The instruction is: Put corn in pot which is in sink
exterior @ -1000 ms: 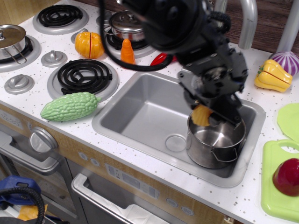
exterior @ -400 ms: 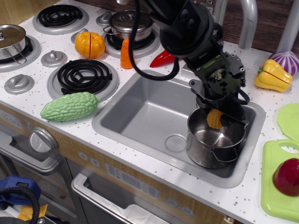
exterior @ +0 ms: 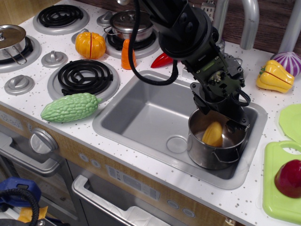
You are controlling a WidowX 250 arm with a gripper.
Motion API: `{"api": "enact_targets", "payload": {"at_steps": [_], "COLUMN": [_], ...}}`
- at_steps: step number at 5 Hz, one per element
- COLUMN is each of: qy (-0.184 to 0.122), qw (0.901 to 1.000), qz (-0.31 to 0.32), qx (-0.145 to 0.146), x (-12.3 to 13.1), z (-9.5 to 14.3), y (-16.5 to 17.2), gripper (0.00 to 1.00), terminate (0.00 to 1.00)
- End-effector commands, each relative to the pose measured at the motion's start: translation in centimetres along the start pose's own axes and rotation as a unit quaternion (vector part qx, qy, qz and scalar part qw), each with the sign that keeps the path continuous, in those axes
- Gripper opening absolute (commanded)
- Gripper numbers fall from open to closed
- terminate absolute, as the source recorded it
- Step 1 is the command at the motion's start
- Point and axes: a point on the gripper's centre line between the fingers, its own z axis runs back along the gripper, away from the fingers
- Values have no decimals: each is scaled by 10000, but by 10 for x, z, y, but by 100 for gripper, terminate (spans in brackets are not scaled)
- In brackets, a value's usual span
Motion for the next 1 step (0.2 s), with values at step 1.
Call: {"api": "enact_targets", "payload": {"at_steps": [1], "qy": [-161], "qw": [9998], "qz": [74], "qx": [43], "x": [9], "z": [5], "y": [7], "gripper": [100], "terminate": [100]}}
